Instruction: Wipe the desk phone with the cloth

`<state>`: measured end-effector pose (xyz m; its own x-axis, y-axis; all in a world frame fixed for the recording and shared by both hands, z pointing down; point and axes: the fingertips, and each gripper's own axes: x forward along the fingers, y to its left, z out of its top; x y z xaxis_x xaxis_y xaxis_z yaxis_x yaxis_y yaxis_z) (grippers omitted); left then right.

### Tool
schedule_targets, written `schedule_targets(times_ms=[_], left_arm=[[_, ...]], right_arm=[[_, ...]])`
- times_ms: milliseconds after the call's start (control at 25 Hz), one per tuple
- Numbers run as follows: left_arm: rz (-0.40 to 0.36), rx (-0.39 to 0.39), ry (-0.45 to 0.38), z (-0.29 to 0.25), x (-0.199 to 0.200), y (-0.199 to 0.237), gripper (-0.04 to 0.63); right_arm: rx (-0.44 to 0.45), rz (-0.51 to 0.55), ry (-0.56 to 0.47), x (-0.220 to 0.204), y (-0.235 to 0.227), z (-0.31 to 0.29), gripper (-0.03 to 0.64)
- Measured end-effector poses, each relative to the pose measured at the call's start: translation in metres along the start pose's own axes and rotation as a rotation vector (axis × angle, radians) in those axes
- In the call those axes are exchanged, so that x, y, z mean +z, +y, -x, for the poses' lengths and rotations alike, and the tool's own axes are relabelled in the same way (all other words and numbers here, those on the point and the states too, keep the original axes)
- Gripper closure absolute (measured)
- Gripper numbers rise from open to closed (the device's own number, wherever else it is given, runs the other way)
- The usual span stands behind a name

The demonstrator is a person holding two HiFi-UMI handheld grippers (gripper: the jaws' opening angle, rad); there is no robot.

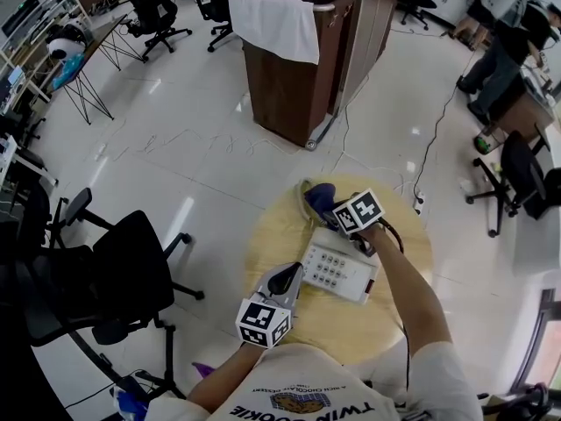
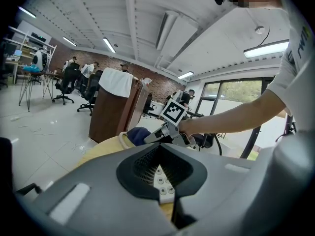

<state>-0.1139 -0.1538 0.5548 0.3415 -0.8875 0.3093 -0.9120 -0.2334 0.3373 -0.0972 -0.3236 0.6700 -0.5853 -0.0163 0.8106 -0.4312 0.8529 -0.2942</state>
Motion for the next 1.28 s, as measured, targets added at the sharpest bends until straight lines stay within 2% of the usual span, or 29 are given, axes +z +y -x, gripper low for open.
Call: schedule_targets(times_ms=[280,480,720,960,1160,1280], left_arm=[[-0.006,0.002,-0.011,0.001,0.002,-0.005,0.604],[-0.019,-0.004,-0.033,0.002,0.007,-0.016,0.604],[-0.037,-0.011,-0.055,0.006,0.014,-0.034,0.604],[-0.056,-0.013,-0.094,0.02,0.017,-0.062,0.604],[-0.071,-0.015,-0.131,0.037,0.02,-0.089,0.604],[-0.081,-0.016,-0.149,0.049,0.02,-0.106,0.604]], right_arm=[[-0.032,0.021,-0.073,0.013,-0.001,0.024,0.551],[-0.067,0.018,-0.198,0.022,0.01,0.062,0.551],[-0.063,0.045,-0.355,0.019,0.051,0.116,0.55],[-0.078,-0.002,-0.568,-0.013,0.098,0.18,0.549],[-0.209,0.022,-0.707,-0.054,0.123,0.224,0.55],[-0.246,0.019,-0.789,-0.075,0.143,0.25,0.551]])
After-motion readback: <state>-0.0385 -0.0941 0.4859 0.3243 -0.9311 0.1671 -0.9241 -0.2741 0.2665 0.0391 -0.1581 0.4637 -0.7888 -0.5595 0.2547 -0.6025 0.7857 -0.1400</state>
